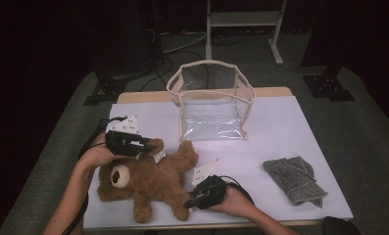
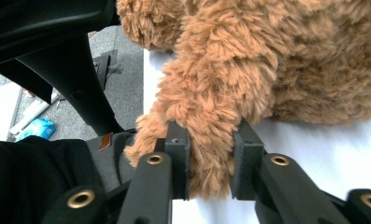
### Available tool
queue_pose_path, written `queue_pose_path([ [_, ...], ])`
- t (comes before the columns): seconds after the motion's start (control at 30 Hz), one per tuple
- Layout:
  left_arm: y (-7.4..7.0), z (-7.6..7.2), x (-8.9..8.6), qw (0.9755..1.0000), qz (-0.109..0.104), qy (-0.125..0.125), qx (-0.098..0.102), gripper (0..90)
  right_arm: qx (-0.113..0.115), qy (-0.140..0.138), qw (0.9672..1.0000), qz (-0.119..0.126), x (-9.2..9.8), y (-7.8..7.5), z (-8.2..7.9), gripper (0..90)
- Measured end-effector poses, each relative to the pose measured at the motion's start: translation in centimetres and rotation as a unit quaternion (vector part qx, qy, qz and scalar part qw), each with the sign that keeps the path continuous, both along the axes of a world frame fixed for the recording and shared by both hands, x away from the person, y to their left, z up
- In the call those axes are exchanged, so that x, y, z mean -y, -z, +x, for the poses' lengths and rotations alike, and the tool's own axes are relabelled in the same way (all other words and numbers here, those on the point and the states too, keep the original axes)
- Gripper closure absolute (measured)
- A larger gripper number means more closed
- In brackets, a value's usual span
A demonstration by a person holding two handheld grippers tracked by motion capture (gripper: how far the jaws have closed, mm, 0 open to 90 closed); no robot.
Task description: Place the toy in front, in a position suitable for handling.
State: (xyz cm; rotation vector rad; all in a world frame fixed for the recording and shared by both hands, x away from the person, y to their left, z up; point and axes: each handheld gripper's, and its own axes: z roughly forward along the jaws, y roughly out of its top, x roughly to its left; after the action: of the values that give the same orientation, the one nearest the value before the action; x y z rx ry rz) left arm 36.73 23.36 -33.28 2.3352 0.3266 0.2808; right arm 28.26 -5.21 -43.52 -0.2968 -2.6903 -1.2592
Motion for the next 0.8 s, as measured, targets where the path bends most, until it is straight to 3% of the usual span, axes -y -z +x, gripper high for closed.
queue_pose_path([
  [0.27,-0.4,-0.3,-0.4,0.9999,-0.002,-0.013,0.010,74.8,-0.006,-0.002,0.9999,0.010,0.4,-0.7,0.3,75.3],
  [0.57,-0.9,-0.6,-1.1,0.9995,-0.017,-0.024,0.014,77.1,-0.011,-0.005,0.9998,0.018,0.3,-1.2,0.4,75.5],
  [0.8,-1.9,-1.1,-1.3,0.9988,-0.026,-0.031,0.025,78.0,-0.008,-0.007,0.9997,0.023,0.4,-1.9,0.5,75.7],
])
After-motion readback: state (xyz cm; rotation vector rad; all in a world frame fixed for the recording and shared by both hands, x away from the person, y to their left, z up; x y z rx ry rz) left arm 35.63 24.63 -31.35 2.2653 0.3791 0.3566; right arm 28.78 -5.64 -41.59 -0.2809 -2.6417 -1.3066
